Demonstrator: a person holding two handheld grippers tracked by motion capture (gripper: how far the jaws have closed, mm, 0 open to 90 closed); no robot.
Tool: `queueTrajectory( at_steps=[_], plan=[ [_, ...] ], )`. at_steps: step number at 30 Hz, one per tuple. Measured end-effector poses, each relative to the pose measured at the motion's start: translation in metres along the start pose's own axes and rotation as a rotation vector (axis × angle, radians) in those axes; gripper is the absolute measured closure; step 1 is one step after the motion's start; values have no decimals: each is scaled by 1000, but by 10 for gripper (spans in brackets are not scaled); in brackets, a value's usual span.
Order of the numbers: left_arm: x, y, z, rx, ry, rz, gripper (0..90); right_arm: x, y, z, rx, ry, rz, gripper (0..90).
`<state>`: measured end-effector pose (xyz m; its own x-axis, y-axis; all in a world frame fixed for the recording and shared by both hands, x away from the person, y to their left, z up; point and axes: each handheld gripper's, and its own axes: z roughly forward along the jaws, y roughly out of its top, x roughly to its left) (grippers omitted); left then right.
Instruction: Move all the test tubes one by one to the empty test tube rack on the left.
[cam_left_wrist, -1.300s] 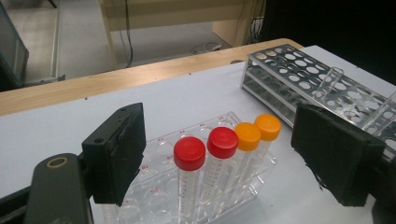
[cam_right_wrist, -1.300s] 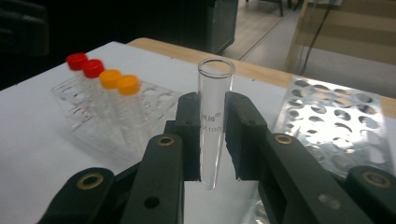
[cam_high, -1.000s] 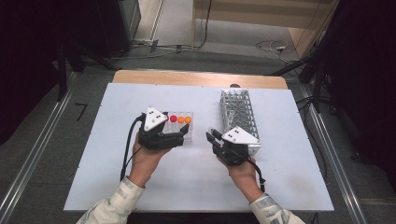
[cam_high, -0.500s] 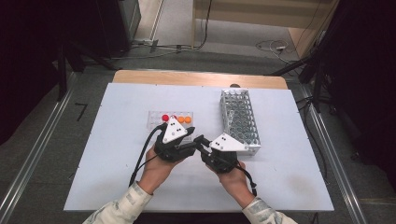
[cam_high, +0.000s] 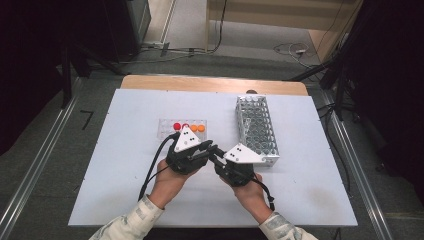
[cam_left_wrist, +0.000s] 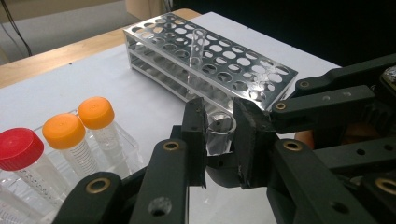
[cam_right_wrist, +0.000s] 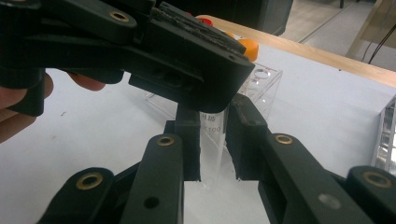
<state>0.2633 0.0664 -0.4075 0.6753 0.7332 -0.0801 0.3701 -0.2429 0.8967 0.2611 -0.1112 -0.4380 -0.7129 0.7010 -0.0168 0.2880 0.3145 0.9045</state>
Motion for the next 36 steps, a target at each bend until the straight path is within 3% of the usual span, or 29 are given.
queueTrajectory(
  at_steps=[3,9,13,20,25,33,36],
  plan=[
    [1,0,0,3,5,0,758,0,0,0,2,2,3,712],
    [9,3,-7,-9,15,-21,759,-1,1,0,6,38,1,457],
    [19,6,-19,-23,29,-42,759,-3,1,-2,12,44,4,398],
    [43,9,-45,-41,92,-88,759,-10,1,-5,9,34,14,389],
    [59,7,-59,-39,158,-96,759,-12,0,-6,14,27,17,389],
    [77,6,-67,-57,229,-116,759,-15,0,-7,11,24,19,389],
    [79,7,-65,-57,260,-98,759,-16,0,-7,13,22,22,389]
  ],
)
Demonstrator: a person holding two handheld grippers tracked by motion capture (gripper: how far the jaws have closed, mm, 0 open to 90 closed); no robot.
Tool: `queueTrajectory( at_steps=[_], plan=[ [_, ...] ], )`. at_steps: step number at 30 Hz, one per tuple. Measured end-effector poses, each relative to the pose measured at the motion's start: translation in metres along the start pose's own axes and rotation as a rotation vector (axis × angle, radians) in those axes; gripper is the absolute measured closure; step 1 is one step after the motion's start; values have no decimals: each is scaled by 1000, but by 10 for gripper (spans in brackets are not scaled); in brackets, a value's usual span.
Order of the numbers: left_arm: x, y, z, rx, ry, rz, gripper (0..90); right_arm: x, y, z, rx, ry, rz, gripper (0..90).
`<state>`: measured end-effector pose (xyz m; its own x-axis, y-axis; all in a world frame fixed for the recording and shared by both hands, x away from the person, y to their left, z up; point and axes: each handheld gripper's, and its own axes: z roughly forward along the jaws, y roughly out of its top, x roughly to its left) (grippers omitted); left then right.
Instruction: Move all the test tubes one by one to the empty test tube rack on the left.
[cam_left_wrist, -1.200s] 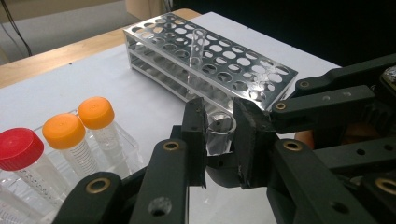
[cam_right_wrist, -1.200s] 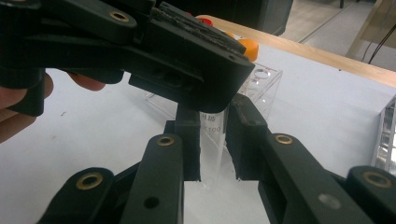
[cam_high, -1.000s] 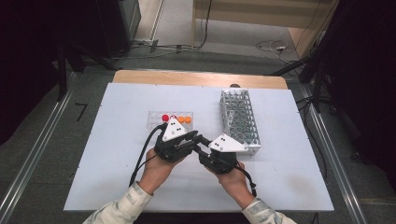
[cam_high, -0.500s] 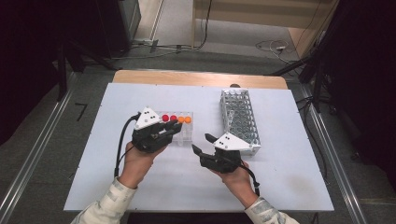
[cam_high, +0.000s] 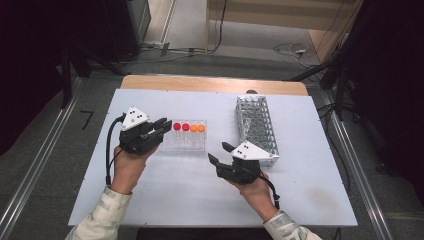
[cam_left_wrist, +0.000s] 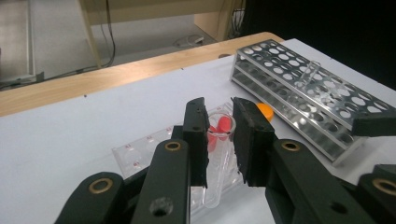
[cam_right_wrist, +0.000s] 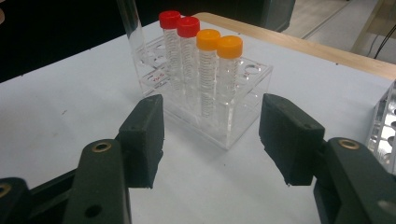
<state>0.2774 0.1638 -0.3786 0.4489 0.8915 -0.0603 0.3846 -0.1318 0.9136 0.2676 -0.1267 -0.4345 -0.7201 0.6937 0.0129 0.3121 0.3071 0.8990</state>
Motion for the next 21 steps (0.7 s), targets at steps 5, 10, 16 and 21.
queueTrajectory(
  at_steps=[5,10,16,21],
  plan=[
    [-1,4,4,-13,41,28,759,-1,0,-1,-2,-5,1,389],
    [-1,3,10,-8,86,59,759,-2,0,-1,-1,-8,8,388],
    [1,2,16,-7,86,44,758,-2,0,-2,0,-7,9,385],
    [2,-1,19,-2,94,37,758,-2,0,-2,-1,-5,12,385]
  ],
)
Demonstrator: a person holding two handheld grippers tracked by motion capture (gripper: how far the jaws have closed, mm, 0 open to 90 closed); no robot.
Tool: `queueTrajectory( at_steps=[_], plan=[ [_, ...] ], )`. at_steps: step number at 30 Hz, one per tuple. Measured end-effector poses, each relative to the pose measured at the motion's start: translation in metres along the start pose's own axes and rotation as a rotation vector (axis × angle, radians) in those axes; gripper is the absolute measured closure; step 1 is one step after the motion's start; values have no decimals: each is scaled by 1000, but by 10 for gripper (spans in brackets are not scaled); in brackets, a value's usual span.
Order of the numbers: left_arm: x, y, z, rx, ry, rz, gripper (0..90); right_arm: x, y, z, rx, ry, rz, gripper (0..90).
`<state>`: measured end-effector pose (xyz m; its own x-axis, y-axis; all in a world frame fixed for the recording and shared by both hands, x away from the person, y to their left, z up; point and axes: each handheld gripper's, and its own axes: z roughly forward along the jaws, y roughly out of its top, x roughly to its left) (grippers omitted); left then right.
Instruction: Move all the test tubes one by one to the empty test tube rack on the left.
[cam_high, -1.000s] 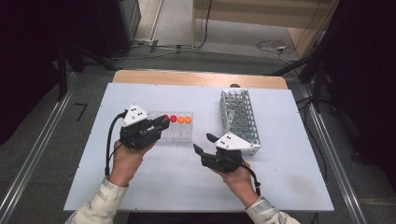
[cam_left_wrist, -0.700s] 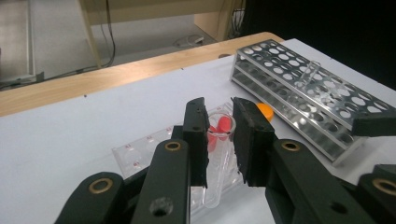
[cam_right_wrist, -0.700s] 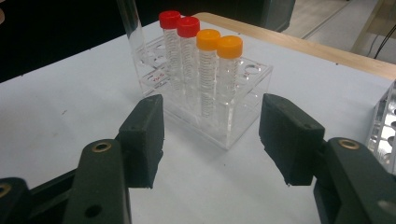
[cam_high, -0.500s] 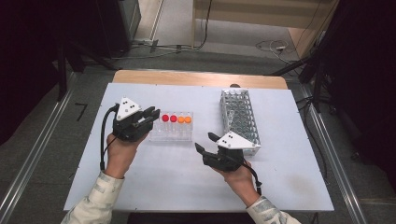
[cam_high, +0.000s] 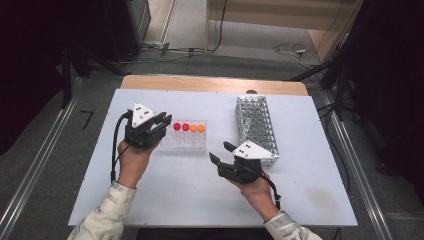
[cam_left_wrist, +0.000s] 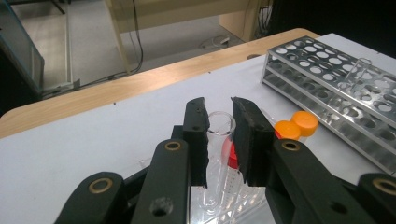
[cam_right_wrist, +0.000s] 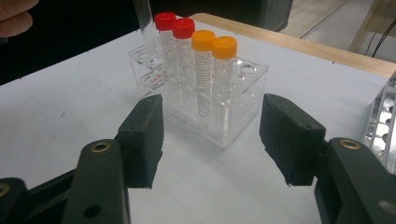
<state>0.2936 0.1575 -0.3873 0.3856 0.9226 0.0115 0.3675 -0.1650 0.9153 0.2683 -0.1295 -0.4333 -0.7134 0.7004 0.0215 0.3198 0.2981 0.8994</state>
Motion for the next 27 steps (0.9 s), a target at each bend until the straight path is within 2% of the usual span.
queueTrajectory(
  at_steps=[8,21,27],
  plan=[
    [0,-5,5,8,-4,-2,758,0,0,0,-1,0,2,385],
    [-3,-18,18,50,9,13,755,0,0,0,2,0,0,385],
    [-1,-21,18,49,-1,-11,742,0,0,0,3,-1,-1,385]
  ],
)
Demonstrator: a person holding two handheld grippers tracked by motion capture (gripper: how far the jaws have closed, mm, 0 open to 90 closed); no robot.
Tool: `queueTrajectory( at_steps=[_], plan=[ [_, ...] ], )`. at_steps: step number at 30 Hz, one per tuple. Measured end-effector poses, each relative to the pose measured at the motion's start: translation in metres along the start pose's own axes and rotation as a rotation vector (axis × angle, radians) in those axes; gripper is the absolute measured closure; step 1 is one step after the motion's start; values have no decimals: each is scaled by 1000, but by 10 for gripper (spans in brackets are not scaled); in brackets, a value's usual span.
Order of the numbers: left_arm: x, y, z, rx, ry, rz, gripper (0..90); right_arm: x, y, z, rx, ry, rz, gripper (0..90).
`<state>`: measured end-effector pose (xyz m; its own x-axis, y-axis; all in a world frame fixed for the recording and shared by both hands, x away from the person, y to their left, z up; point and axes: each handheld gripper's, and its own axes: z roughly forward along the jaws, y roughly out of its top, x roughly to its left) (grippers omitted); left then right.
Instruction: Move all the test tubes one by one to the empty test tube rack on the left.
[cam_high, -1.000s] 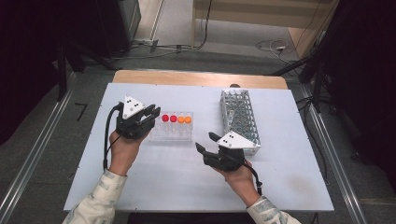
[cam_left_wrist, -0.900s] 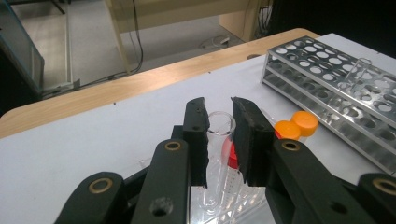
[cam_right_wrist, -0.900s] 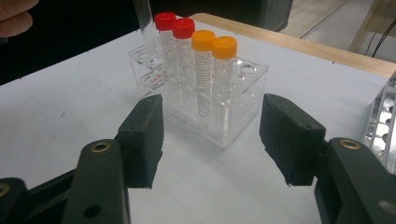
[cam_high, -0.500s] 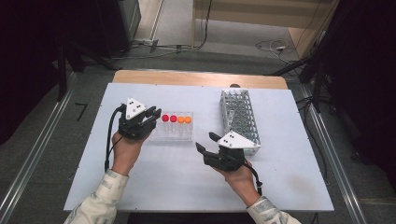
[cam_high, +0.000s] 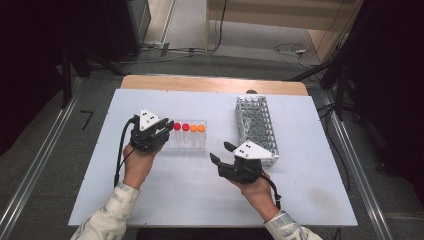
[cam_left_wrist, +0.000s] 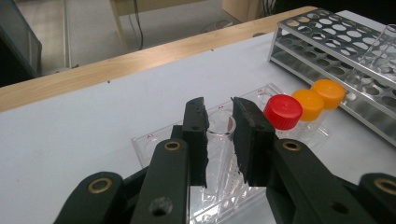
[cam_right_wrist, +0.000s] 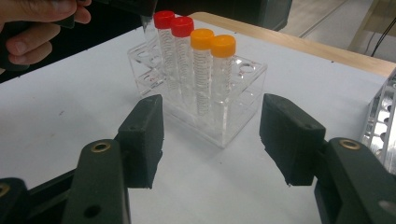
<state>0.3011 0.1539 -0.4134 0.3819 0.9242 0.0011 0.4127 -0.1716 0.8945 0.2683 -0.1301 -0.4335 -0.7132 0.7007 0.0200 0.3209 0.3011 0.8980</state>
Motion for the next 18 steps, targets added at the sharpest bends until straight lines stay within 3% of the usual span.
queueTrajectory(
  at_steps=[2,13,16,18],
  plan=[
    [0,0,-1,-1,-4,-1,704,0,0,0,0,-1,0,385],
    [0,1,-5,-12,-20,-17,688,-2,0,0,0,-11,2,385],
    [1,2,-7,-18,-46,-42,658,-5,0,-2,-3,-18,2,384],
    [2,3,-7,-24,-60,-64,590,-9,1,-4,-5,-30,5,382]
  ],
)
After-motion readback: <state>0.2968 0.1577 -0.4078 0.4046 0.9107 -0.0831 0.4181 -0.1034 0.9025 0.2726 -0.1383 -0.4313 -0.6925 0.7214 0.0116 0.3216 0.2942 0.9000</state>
